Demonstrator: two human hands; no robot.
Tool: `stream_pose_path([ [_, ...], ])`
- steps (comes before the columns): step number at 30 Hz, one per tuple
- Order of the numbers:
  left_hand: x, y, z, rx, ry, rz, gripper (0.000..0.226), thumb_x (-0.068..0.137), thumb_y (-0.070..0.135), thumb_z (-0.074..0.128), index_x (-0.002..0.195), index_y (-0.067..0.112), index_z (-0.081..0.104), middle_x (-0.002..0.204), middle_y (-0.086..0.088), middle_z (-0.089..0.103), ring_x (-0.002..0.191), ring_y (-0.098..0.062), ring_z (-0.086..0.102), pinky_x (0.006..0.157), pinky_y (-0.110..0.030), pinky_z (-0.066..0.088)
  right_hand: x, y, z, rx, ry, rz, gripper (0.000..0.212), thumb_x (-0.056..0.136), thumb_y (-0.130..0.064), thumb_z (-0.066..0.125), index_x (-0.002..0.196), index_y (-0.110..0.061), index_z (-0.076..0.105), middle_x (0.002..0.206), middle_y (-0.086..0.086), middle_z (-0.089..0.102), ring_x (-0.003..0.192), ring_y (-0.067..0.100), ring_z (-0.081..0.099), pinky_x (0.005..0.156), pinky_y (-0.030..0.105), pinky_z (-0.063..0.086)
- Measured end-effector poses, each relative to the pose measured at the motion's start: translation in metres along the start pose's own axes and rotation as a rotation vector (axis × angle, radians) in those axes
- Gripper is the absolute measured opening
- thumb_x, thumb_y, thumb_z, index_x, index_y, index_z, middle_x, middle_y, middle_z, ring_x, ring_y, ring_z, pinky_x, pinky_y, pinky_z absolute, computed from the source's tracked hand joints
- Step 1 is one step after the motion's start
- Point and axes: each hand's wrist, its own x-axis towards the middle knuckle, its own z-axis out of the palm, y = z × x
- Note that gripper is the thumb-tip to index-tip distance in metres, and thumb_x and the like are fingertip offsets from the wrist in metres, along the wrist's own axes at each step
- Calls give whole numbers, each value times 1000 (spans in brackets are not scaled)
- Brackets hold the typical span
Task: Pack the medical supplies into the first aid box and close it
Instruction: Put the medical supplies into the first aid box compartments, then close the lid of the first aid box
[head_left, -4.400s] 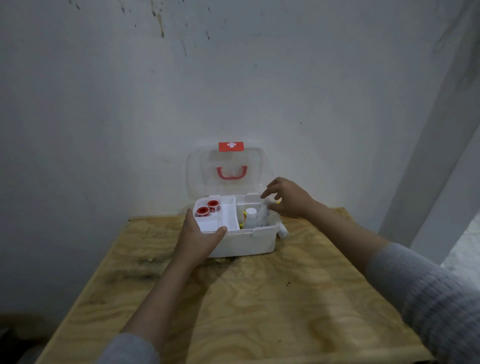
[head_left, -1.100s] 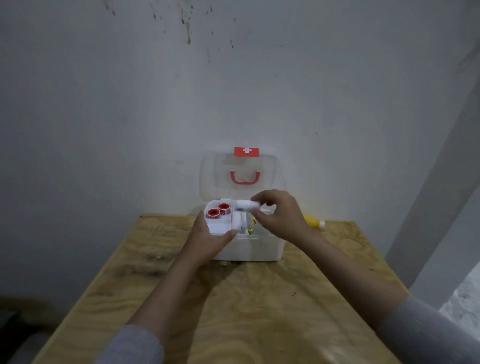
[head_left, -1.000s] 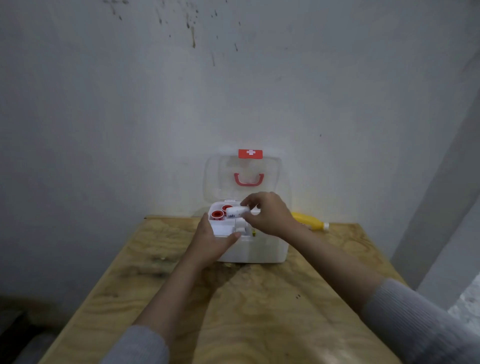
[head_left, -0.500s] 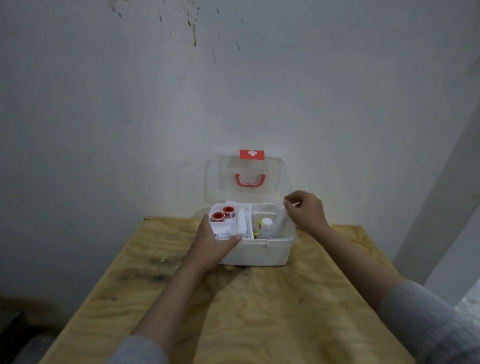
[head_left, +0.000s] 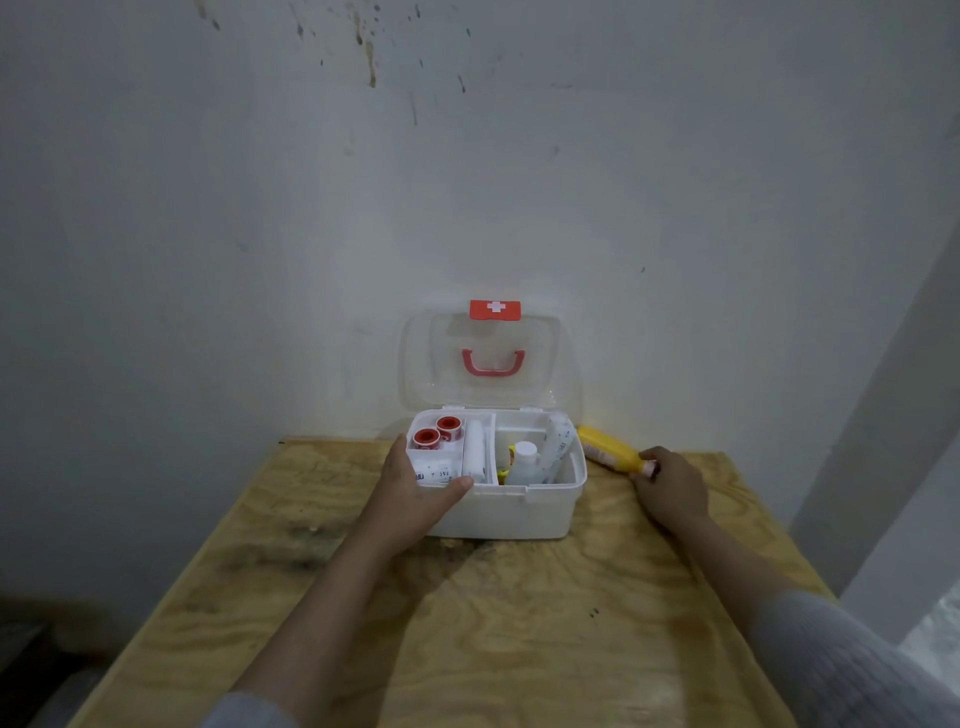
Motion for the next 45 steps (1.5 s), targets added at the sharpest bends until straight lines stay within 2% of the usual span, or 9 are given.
stream_pose_path([
  [8,-2,2,0,5,2,-7,91,72,44,78,142,28,23,123,15,36,106,-8,43,83,-25,44,-17,7,-9,265,117,-112,20,87,-18,62,106,-12,68,97,11,72,81,22,61,72,28,44],
  [11,-1,1,-1,-4,-8,-3,92,71,44,78,143,28,22,126,14,37,108,-8,44,86,-26,45,-23,4,-34,333,130,-156,18,84,-16,68,100,-9,69,86,8,70,75,22,61,66,30,50],
  [15,0,1,-1,-19,-7,2,93,71,43,78,143,27,23,131,11,40,109,-9,44,90,-30,45,-37,-2,-76,331,92,-308,21,78,-9,74,98,-14,69,82,5,69,75,21,66,65,8,49],
  [18,1,2,0,-30,-6,7,92,72,39,79,143,25,23,135,7,41,107,-10,45,87,-28,45,-52,-19,-102,381,96,-417,31,77,-7,74,94,-31,65,82,2,68,75,7,65,70,10,53],
  [21,1,3,0,-40,-10,8,92,71,38,80,143,25,24,139,3,42,107,-11,45,88,-30,45,-64,-43,-119,466,93,-500,31,78,-3,73,97,-26,65,85,-4,67,76,-1,65,70,11,54],
  [27,-2,5,-3,-26,-15,5,93,71,41,80,143,23,24,142,1,41,108,-10,44,91,-32,45,-74,-87,-114,420,51,-592,27,78,-6,73,102,-15,68,87,-5,68,78,-1,64,69,13,55],
  [31,-4,7,-4,-27,-29,-2,93,71,40,79,143,21,25,142,0,42,110,-13,45,91,-33,46,-71,-105,-98,235,-33,-607,29,79,-12,73,107,-17,69,94,1,73,76,8,66,73,27,57],
  [39,-3,9,-4,6,-33,-21,94,70,43,79,143,22,24,145,-2,39,125,-22,45,96,-39,46,-66,-121,-71,-54,-271,-566,34,85,-17,66,119,-18,65,109,9,72,80,9,61,74,21,48],
  [45,-2,10,-2,-4,-27,-23,92,71,41,79,143,22,24,145,-2,39,124,-21,46,93,-36,47,-55,-133,-79,-12,-307,-513,37,75,-28,77,110,-20,69,103,5,71,80,13,64,74,25,53],
])
